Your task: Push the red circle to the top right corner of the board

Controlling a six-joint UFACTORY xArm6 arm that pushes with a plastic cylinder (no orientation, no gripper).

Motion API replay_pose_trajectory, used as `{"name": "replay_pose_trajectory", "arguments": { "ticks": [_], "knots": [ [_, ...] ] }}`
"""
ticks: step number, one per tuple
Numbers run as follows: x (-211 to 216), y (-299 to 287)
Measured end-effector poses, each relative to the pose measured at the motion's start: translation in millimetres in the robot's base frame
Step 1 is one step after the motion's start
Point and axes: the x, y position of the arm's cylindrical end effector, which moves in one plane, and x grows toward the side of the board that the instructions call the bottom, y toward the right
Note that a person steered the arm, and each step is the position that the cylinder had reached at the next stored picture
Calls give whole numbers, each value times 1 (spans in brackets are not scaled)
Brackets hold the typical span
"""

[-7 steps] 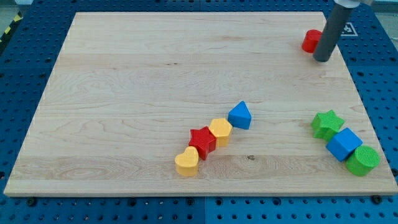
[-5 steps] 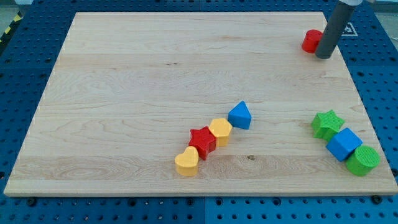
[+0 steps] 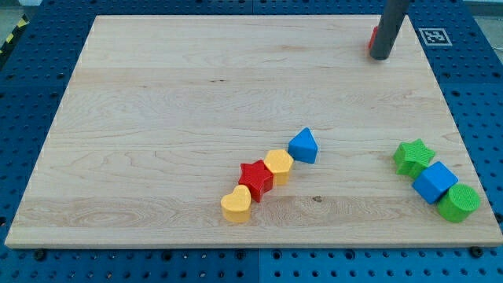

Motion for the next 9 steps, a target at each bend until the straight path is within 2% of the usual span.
{"name": "replay_pose_trajectory", "arguments": {
  "ticks": [3, 5, 9],
  "knots": [
    [-30, 2],
    [-3, -89],
    [260, -97]
  ]
}}
